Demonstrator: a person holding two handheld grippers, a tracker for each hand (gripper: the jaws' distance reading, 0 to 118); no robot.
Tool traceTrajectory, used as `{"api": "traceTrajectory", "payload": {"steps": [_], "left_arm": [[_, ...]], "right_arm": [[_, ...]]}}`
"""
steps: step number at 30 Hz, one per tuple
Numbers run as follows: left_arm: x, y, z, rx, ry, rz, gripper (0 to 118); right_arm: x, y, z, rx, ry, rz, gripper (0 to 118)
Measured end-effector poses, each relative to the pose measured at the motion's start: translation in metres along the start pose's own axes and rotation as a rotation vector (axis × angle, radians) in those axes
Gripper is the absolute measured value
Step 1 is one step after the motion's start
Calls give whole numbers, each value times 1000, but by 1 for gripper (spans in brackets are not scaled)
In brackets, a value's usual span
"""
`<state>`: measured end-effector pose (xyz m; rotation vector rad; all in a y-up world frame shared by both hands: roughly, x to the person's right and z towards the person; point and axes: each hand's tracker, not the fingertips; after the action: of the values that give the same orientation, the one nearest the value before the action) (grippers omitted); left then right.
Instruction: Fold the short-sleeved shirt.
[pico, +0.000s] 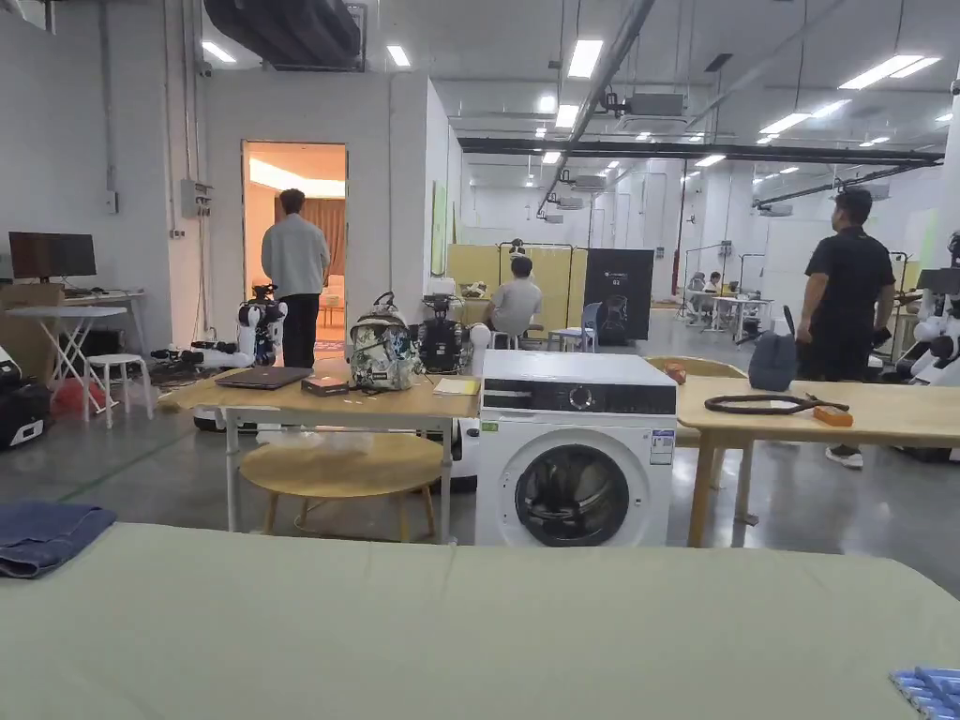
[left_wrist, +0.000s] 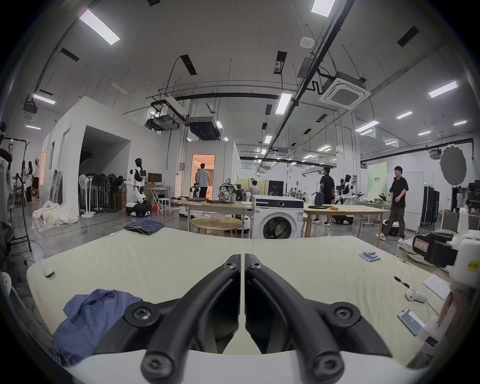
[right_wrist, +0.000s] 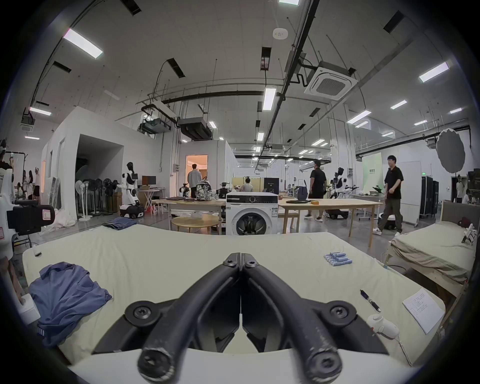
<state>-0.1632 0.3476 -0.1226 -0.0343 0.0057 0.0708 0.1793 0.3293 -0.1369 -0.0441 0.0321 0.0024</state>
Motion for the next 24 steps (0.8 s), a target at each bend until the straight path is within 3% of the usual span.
{"api": "traceTrajectory", "payload": {"steps": [24], "left_arm": [[1, 6, 2, 9, 9, -19, 0]], "right_arm": [[1, 2, 3, 9, -7, 12, 0]]}}
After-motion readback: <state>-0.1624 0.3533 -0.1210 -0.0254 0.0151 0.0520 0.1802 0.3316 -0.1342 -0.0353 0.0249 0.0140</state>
